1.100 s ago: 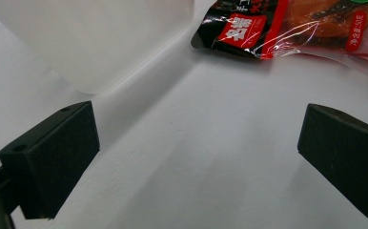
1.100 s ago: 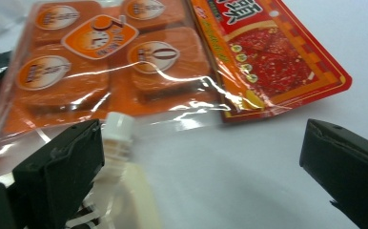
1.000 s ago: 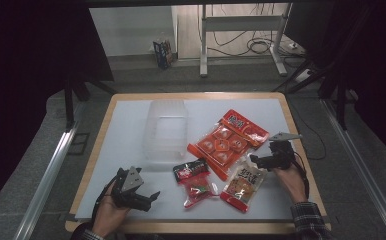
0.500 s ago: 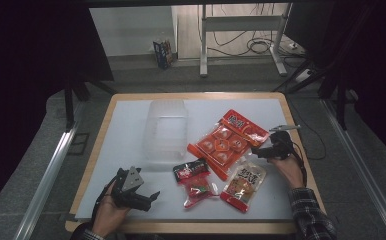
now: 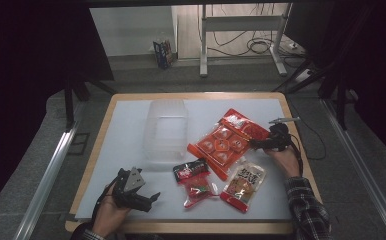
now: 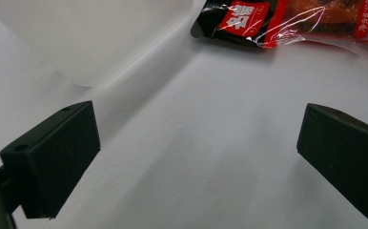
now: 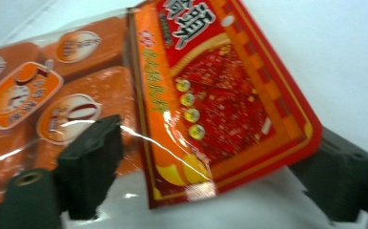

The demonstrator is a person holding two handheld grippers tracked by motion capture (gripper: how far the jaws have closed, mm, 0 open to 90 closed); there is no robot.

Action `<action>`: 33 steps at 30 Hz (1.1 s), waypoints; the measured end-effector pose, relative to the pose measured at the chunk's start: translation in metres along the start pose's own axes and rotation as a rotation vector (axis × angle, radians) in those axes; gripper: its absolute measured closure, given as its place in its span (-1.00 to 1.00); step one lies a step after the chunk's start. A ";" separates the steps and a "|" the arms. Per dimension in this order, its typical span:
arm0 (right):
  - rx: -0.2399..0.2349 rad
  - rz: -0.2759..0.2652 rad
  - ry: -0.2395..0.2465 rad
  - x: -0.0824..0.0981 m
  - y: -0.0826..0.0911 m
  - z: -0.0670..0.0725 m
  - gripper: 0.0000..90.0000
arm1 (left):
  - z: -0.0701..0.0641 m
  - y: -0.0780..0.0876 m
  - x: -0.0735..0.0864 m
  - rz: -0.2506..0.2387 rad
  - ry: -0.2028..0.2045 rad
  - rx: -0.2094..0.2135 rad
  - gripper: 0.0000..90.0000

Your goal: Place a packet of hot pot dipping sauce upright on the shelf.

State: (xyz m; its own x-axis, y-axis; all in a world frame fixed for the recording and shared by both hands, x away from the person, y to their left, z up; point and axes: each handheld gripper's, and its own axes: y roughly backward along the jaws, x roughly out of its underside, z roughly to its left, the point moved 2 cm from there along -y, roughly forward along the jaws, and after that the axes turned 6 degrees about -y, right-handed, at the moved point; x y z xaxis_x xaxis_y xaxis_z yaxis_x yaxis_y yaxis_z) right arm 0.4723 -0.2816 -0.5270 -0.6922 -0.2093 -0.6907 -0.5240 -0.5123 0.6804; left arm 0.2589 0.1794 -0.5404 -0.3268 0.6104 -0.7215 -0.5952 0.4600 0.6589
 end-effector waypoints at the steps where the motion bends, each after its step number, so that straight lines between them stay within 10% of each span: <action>1: -0.008 0.002 0.008 -0.001 -0.001 0.002 -0.58 | 0.000 0.000 0.000 0.002 -0.002 0.000 -0.99; 21: 0.002 0.125 0.185 -0.045 -0.015 0.018 0.16 | -0.003 -0.003 0.000 0.025 -0.037 0.011 -0.98; 33: 0.019 0.156 0.118 -0.049 -0.038 0.004 0.07 | -0.004 -0.003 0.000 0.029 -0.049 0.011 -0.98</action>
State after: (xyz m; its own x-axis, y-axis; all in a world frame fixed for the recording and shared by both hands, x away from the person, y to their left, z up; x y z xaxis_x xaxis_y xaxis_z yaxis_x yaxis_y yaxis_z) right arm 0.5241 -0.2489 -0.5183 -0.7035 -0.3819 -0.5993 -0.4245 -0.4506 0.7854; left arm 0.2576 0.1749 -0.5433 -0.3076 0.6544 -0.6908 -0.5775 0.4486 0.6821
